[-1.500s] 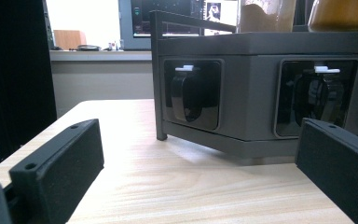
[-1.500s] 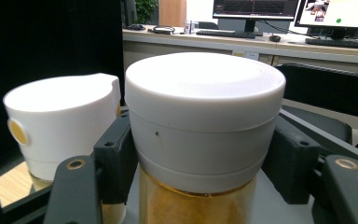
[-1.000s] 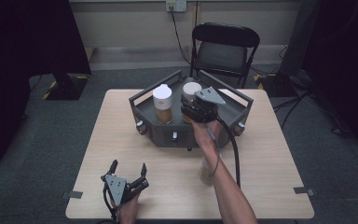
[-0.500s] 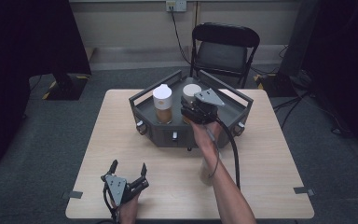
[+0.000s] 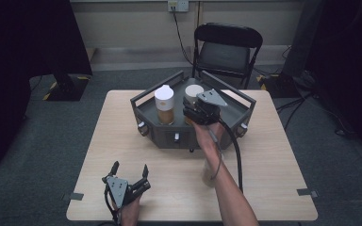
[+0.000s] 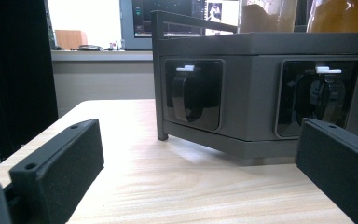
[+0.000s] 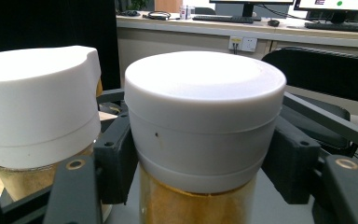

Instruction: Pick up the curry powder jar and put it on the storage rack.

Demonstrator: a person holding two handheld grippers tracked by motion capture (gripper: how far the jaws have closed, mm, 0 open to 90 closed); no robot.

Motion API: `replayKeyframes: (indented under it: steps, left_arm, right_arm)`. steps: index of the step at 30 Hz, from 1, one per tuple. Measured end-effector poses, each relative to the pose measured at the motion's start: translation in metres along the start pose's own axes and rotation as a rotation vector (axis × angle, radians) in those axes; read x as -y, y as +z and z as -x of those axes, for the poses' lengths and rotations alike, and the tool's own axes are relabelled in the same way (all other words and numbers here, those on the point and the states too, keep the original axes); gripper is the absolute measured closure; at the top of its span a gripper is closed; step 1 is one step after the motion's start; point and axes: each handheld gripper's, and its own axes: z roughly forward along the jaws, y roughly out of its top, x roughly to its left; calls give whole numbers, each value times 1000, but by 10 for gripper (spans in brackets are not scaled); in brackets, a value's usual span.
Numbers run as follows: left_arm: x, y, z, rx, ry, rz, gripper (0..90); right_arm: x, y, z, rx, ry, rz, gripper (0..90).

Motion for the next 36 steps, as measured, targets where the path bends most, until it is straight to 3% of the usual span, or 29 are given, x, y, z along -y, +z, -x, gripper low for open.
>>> replayKeyframes:
  steps: [14,19,21,24,29,36]
  left_arm:
    - [0,0,0,-2,-1,1,6]
    - [0,0,0,-2,-1,1,6]
    - [0,0,0,-2,-1,1,6]
    - [0,0,0,-1,0,1,6]
    - [0,0,0,-1,0,1,5]
    - [0,0,0,-1,-1,2,6]
  right_arm:
    - [0,0,2,-4,9,-1,327]
    - [4,1,1,5,30,31,217]
    - [5,0,-3,31,27,49,168]
    - [6,0,-5,52,47,64,40]
    - [8,-4,-9,69,23,98,0]
    - [7,-5,-11,77,21,95,0]
